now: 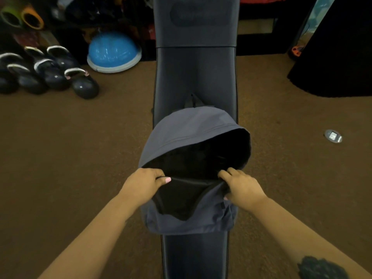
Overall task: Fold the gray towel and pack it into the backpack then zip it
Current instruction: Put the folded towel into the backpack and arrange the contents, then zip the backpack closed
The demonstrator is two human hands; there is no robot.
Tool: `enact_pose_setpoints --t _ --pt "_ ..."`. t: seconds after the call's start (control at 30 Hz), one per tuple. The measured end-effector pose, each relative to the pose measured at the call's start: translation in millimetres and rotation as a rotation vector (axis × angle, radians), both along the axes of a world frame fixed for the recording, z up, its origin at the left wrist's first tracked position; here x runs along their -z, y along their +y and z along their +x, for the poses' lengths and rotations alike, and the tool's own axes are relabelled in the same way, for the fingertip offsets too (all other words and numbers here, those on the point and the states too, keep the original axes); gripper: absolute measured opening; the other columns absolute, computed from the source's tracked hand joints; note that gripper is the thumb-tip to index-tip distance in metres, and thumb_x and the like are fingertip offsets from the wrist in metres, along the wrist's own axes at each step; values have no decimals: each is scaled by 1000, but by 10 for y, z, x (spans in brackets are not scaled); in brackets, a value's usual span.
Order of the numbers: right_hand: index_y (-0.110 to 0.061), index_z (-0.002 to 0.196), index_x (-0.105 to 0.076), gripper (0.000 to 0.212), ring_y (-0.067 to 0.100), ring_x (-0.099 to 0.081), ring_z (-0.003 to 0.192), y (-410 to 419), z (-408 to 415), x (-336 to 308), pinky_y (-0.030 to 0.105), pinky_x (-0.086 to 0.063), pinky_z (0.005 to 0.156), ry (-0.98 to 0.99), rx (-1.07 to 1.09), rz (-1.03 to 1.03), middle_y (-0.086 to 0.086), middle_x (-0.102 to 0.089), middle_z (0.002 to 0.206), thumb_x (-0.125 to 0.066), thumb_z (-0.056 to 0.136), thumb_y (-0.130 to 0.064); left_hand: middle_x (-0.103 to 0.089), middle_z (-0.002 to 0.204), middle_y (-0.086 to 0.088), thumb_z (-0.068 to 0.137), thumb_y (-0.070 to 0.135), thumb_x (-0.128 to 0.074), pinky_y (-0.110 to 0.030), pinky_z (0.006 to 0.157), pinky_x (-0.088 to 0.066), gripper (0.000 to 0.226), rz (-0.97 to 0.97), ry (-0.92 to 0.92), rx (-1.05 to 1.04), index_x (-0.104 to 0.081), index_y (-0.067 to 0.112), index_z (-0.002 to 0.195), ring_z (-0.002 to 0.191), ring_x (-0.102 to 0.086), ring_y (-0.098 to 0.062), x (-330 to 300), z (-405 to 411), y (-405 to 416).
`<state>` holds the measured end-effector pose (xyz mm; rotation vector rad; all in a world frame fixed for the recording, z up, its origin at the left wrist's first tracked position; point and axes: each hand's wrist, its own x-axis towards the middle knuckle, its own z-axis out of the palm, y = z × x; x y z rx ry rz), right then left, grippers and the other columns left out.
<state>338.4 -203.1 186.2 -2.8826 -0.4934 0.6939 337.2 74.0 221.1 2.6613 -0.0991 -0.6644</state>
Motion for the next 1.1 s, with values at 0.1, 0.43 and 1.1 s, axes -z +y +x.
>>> enact_pose_setpoints --t 0.1,0.43,1.1 --pt "-26 121 -53 45 21 -47 112 29 -48 -17 36 -39 92 -105 34 -42 -2 -55 115 -56 84 -52 -57 69 6 94 43 -48 -23 56 -38 24 -18 -3 -7 -55 28 76 66 -56 -10 9 -42 -19" --pt "-17 94 -68 17 13 -55 96 254 45 -371 18 -39 79 -113 190 546 -3 -65 96 -69 83 -29 -57 71 7 95 39 -48 -20 55 -34 23 -72 -1 -56 -53 31 74 65 -54 -5 -7 -82 -8" --pt "-4 57 -38 49 9 -33 45 89 32 -368 18 -26 45 -318 507 768 2 -38 52 -61 89 -34 -58 111 -7 96 11 -45 -27 82 -42 20 -386 -558 -818 -58 11 111 97 -54 -17 78 -248 73"
